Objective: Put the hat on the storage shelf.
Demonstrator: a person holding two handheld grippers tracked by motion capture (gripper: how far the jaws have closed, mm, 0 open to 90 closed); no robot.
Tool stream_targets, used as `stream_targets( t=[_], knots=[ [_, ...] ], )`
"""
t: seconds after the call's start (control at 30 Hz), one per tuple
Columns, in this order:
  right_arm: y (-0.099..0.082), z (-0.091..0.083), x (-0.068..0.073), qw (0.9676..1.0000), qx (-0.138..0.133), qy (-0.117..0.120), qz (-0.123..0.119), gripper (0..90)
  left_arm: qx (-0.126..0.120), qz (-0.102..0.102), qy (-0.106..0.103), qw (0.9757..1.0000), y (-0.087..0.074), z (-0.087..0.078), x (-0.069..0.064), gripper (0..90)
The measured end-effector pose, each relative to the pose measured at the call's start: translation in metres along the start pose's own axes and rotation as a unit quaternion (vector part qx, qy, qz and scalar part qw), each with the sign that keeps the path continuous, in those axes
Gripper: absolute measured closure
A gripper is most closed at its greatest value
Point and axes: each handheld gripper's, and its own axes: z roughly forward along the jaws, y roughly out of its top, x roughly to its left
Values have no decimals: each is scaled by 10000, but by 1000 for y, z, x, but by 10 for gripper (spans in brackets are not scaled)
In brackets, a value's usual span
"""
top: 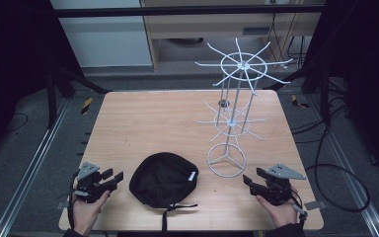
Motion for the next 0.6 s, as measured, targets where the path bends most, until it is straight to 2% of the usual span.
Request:
stream_targets(
  t=[0.03, 0.1, 0.17, 0.37, 0.6],
  knots=[
    [3, 3, 6, 10000, 15, 82, -38, 413, 2, 14, -5, 10000, 0, 0, -1, 518],
    [4, 4, 9, 9999, 28, 118, -51, 419, 5, 33, -31, 10000, 0, 0, -5, 519],
    [8, 9, 18, 9996, 59, 242, -131, 439, 30, 125, -67, 9999, 0, 0, -8, 525],
    [15, 17, 33, 9986, 109, 439, -268, 459, 98, 253, -98, 9996, 1, 2, -14, 539],
    [30, 27, 55, 9969, 77, 682, -392, 461, 94, 311, -96, 9994, 1, 3, -18, 551]
  ],
)
